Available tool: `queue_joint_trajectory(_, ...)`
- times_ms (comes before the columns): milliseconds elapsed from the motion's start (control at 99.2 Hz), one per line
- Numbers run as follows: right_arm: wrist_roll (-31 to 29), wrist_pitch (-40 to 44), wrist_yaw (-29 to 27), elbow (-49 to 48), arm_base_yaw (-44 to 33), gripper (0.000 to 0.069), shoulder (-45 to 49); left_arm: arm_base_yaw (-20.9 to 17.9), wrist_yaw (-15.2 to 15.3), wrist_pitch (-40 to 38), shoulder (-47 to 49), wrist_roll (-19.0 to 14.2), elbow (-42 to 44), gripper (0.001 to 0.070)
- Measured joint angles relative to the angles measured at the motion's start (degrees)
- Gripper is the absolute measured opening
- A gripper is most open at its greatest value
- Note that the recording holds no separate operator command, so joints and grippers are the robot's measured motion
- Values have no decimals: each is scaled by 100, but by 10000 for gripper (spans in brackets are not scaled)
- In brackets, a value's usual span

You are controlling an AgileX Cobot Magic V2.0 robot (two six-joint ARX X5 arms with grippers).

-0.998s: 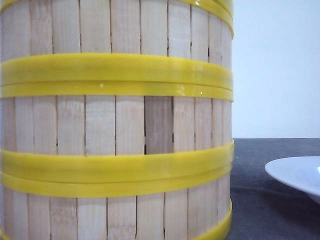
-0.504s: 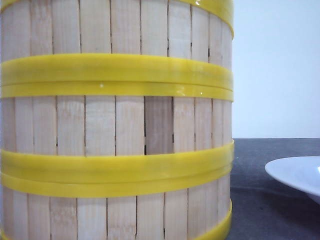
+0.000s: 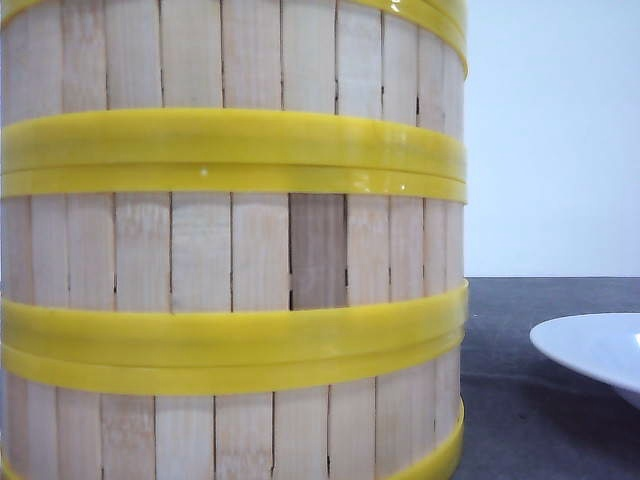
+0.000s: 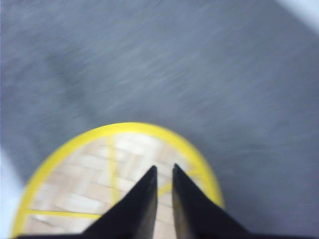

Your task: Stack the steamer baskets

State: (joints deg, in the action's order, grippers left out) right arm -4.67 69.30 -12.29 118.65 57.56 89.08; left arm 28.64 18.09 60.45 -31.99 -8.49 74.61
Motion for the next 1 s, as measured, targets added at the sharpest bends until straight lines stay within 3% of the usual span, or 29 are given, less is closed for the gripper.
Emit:
queue_joint_trajectory(121, 109, -538, -1073, -695, 238, 12, -868, 0, 0, -17, 44, -11, -9, 161)
queue_joint_trajectory(151, 131, -776, -1307, -1047, 323, 11, -1143, 0, 0, -74, 120, -13, -42, 98)
queue_joint_trajectory(212, 170, -1467, -1661, -1956, 520, 11, -1759, 0, 26, -219, 334, -13, -162, 45)
queue_joint_trajectory(444, 946, -4843, -2470, -6594, 848, 10, -4787, 109, 726, -365, 1810, -4, -1355, 18)
queue_joint_trajectory(575, 1080, -5040, -2509, -8349, 588, 10, -6011, 197, 726, -310, 2367, -15, -2061, 18)
queue_joint_trajectory(665, 1139, -4763, -2323, -8629, 610, 10, -6472, 190, 728, -190, 2505, -77, -2109, 18)
queue_joint_trajectory(806, 1169, -5106, -2374, -8509, 614, 10, -7171, 190, 894, -175, 2577, -140, -2072, 18)
queue_joint_trajectory(998, 1174, -5351, -2374, -8474, 610, 10, -7582, 190, 894, -173, 2577, -144, -2072, 18)
